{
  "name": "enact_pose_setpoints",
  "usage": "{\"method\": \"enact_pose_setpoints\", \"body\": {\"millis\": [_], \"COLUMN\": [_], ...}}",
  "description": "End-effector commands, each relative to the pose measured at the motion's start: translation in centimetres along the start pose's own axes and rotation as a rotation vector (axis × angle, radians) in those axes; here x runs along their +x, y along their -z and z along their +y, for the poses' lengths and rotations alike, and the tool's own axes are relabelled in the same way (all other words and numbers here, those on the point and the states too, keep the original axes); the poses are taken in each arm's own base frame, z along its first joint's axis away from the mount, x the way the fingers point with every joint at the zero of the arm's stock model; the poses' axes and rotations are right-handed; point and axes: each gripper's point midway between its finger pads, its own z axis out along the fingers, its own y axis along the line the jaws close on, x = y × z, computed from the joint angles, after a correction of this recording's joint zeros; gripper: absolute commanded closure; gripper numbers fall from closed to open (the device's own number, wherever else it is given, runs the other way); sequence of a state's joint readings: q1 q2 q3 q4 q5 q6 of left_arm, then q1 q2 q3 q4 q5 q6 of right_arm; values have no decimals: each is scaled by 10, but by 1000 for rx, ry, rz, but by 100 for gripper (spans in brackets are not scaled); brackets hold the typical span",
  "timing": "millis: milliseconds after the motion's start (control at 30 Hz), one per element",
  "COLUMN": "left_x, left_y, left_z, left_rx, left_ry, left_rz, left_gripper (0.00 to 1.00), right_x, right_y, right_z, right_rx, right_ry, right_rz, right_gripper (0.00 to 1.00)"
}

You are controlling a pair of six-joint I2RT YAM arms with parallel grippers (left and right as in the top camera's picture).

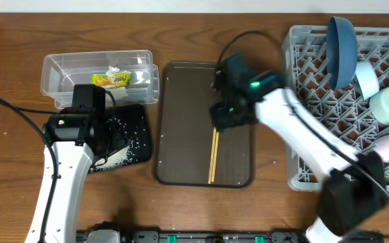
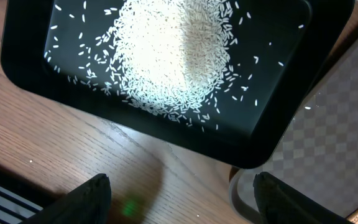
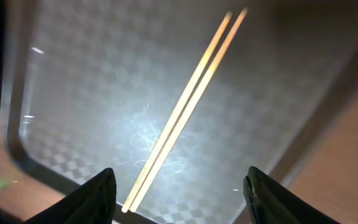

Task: Sort waste into correct bins and load items into the dishwasher rack
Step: 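Reach the right gripper down to the wooden chopsticks and grasp, then carry one chopstick to the rack and release it with the right gripper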

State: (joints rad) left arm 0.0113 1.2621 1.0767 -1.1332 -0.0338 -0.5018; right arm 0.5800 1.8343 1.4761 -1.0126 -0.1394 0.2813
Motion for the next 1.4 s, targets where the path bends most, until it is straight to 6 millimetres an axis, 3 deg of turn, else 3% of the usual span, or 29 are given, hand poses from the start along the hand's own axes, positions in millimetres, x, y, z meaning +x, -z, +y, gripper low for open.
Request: {"method": "enact_pose_setpoints", "body": {"millis": [0,133,300,433,800,1267,1300,1367], "left_x": [-3,-4,-4,-4,-4,-4,-4,-3], "left_y": [2,2,2,2,2,2,2,2], "left_z": [3,3,3,3,3,3,3,3], "left_rx": [-14,-14,-14,-14,-14,-14,-14,-14], "left_ry": [22,22,22,22,22,22,22,22], "left_rz": [-15,-15,-15,-15,-15,-15,-15,-15], "left_gripper": [24,24,24,24,24,24,24,24], "right_x": [14,29,36,35,40,59,59,59], "right_y": [-30,-62,-80,-79,-81,-101,-101,-101], "right_z": [5,6,-3,-12,-14,-23,-23,-23], "right_rx": [56,103,181,234,240,255,254,254], "right_ry": [-82,-126,-149,-166,-165,-207,-208,-210], "right_rz": [85,165,197,182,197,214,213,213], "right_gripper": [36,39,45,52,52,52,53,70]}}
